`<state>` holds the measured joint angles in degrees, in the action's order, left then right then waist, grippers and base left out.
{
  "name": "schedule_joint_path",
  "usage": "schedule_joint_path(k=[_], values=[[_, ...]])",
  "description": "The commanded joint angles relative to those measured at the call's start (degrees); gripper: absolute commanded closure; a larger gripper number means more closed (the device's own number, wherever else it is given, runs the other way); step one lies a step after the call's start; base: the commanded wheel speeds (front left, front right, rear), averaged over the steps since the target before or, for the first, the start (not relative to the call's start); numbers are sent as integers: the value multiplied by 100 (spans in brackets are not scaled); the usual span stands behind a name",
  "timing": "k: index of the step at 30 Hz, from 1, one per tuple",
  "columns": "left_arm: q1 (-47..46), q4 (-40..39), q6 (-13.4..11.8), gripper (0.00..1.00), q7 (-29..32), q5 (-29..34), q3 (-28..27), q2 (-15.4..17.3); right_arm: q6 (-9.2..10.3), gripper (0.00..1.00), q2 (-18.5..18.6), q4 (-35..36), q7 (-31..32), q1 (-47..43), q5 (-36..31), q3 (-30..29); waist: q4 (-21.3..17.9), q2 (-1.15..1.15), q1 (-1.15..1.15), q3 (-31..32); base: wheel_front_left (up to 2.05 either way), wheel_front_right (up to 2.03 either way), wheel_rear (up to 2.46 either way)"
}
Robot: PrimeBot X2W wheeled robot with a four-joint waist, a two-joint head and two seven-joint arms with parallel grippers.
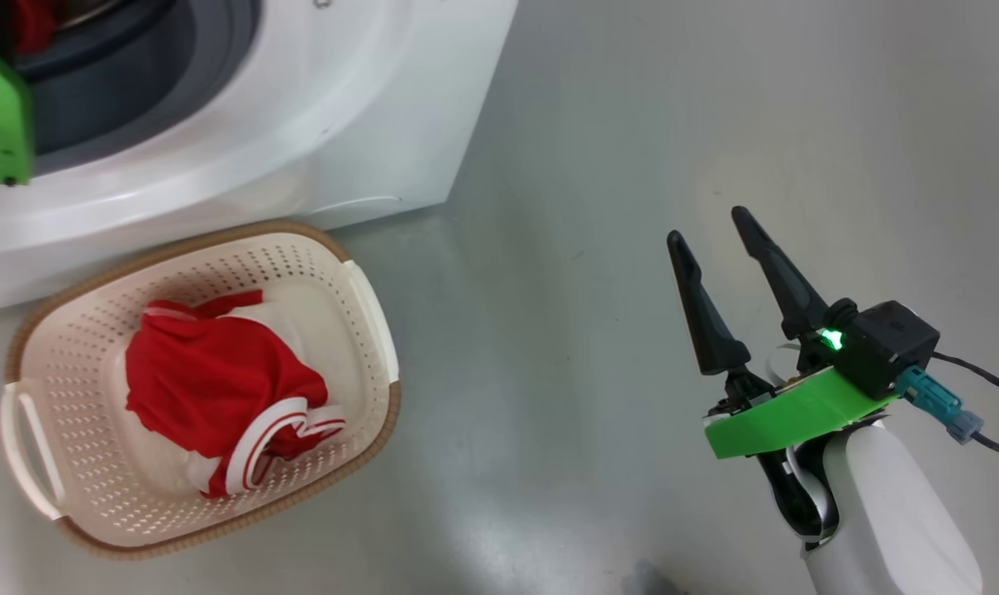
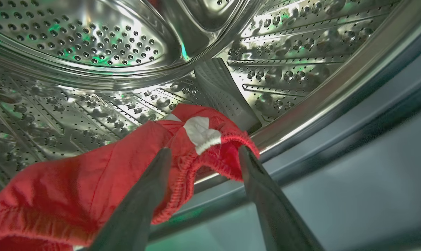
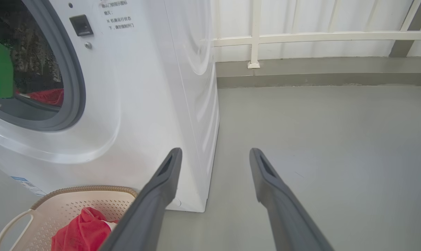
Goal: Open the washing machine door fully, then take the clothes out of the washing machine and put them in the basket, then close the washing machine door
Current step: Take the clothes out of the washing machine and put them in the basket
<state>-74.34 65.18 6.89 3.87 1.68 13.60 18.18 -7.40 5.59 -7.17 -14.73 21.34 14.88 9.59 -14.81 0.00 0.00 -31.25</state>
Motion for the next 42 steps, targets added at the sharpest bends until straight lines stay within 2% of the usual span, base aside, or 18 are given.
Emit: schedule_joint_path(k=[1, 11, 25, 26, 27, 28, 30, 36, 42], values=[[-191, -32, -17, 0, -38, 73, -11, 318, -9, 0, -31, 142, -27, -13, 103, 138, -64, 0, 0, -70, 0, 0, 0], [-417, 503, -77, 0, -239, 45, 76, 488, -9, 0, -44, 145, -27, 39, 111, 193, -154, 0, 0, -179, 0, 0, 0], [-509, 733, -68, 0, -375, 22, 261, 596, -9, 0, -75, 151, -27, 98, 120, 278, -297, 0, 0, -257, 0, 0, 0], [-508, 742, -63, 12, -380, 41, 298, 609, -9, 0, -79, 154, -27, 97, 122, 279, -313, 0, 0, -257, 0, 0, 0], [-507, 750, -60, 51, -399, 35, 310, 617, -9, 0, -84, 156, -27, 95, 123, 278, -326, 0, 0, -253, 0, 0, 0], [-508, 758, -58, 64, -413, 27, 319, 621, -9, 0, -87, 158, -27, 90, 124, 270, -333, 0, 0, -251, 0, 0, 0], [-511, 773, -58, 98, -429, 4, 329, 627, -9, 0, -90, 159, -27, 86, 125, 263, -341, 0, 0, -247, 0, 0, 0], [-459, 802, -63, 100, -681, -150, 303, 568, -9, 0, -90, 132, -27, 64, 107, 218, -286, 0, 0, -155, 0, 0, 0], [-258, 794, -65, 100, -1326, -406, 181, 386, -9, 0, -26, 127, -27, 14, 88, 162, -126, 0, 0, 60, 0, 0, 0]])
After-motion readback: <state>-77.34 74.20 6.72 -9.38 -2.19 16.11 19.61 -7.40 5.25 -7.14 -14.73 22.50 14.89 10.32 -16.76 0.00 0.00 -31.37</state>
